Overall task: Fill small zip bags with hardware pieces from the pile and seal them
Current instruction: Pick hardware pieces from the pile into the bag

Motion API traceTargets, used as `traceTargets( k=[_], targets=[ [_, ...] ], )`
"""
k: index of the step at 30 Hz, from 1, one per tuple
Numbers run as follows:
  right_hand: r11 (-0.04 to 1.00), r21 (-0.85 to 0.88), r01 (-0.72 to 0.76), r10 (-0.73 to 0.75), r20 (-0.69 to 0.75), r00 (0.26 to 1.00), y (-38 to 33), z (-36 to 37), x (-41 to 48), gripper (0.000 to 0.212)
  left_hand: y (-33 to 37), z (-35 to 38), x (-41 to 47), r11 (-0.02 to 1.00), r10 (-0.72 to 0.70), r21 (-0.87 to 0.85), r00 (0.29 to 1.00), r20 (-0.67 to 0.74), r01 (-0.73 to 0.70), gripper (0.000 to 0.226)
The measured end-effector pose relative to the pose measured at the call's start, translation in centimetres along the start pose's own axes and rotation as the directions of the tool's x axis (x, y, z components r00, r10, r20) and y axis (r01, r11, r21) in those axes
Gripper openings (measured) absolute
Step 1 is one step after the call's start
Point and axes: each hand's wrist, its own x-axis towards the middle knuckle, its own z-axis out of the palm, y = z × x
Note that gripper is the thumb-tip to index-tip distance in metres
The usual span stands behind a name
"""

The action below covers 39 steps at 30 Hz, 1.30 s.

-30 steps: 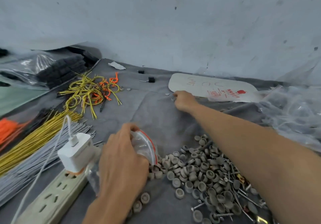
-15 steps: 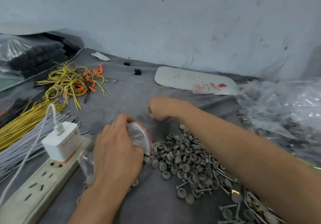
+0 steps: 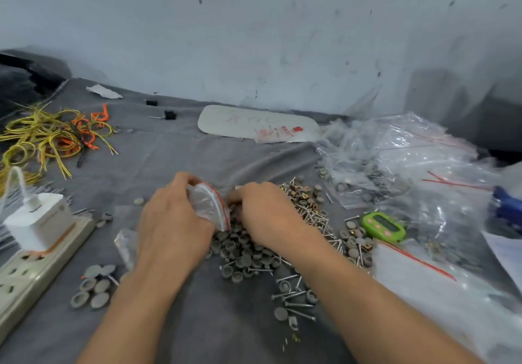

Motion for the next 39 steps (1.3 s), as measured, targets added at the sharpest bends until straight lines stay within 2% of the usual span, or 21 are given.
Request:
traceTargets(
  k=[2,4,7,10,12,13,16,21,25,26,29,30,32,34,35,37,39],
  targets=[
    [0.988,0.152,-0.029,0.038,-0.054,0.998,0.4,0.2,-1.1,0.034,-0.1,0.0,-0.2,0.998,0.046,0.029,0.998,0.043,-0.047,0.048],
    [0.926,0.374,-0.054,0.084,-0.066,0.994,1.0,0.2,-2.3,0.031,-0.5,-0.2,-0.5,0.997,0.064,0.034,0.991,0.116,-0.068,0.061],
    [0.749,0.642,-0.161,0.251,-0.05,0.967,2.5,-0.7,-4.3,0.025,-0.5,-0.7,-1.2,0.999,0.042,-0.033,0.984,0.174,-0.037,0.072],
    [0.564,0.805,-0.185,0.393,-0.065,0.917,3.4,-1.6,-7.0,0.017,0.5,-1.1,-2.6,0.995,0.039,-0.1,0.975,0.218,-0.018,0.076],
    [0.501,0.849,-0.167,0.434,-0.079,0.898,2.8,-1.8,-8.7,0.017,0.9,-1.2,-3.4,0.995,0.048,-0.097,0.957,0.287,-0.021,0.081],
    [0.504,0.849,-0.156,0.426,-0.087,0.901,2.2,-1.7,-9.2,0.021,1.0,-1.3,-3.6,0.995,0.054,-0.096,0.946,0.32,-0.024,0.085],
    [0.569,0.812,-0.134,0.377,-0.113,0.919,1.0,-1.6,-9.2,0.03,1.4,-1.8,-3.9,0.989,0.108,-0.134,0.92,0.376,-0.062,0.092],
    [0.545,0.83,-0.117,0.291,-0.057,0.955,0.1,-1.0,-7.6,0.022,3.0,-1.7,-4.2,0.946,0.26,-0.299,0.839,0.477,-0.124,0.086],
    [0.634,0.768,-0.088,0.212,-0.064,0.975,-0.5,-1.3,-6.8,0.018,3.3,-1.6,-4.2,0.913,0.307,-0.391,0.823,0.478,-0.114,0.083],
    [0.589,0.804,-0.082,0.195,-0.043,0.98,-0.6,-1.6,-6.8,0.021,3.2,-1.7,-4.1,0.906,0.305,-0.412,0.832,0.464,-0.102,0.081],
    [0.275,0.959,-0.064,0.279,-0.016,0.96,-0.1,-2.3,-7.4,0.027,2.5,-2.5,-4.0,0.905,0.202,-0.425,0.914,0.351,-0.036,0.071],
    [0.258,0.964,-0.059,0.338,-0.033,0.94,0.4,-2.5,-7.6,0.023,2.3,-2.9,-4.0,0.897,0.151,-0.441,0.939,0.309,0.001,0.069],
    [0.43,0.895,-0.123,0.401,-0.067,0.913,1.4,-2.7,-8.2,0.016,1.9,-3.9,-3.9,0.863,0.059,-0.499,0.965,0.254,0.078,0.069],
    [0.692,0.682,-0.236,0.327,-0.006,0.945,1.6,-2.4,-8.7,0.014,1.6,-4.7,-3.9,0.834,0.003,-0.541,0.981,0.196,0.105,0.074],
    [0.785,0.563,-0.257,0.278,0.05,0.959,1.3,-2.0,-8.8,0.012,1.4,-5.1,-3.9,0.846,-0.007,-0.525,0.988,0.153,0.087,0.078],
    [0.875,0.421,-0.241,0.205,0.13,0.97,0.4,-0.9,-9.0,0.013,1.0,-5.2,-3.9,0.93,0.023,-0.369,0.997,0.079,0.008,0.083],
    [0.894,0.393,-0.215,0.16,0.169,0.973,-0.7,-0.4,-9.2,0.013,1.1,-4.8,-4.1,0.987,0.07,-0.151,0.994,0.089,-0.056,0.089]
  ],
)
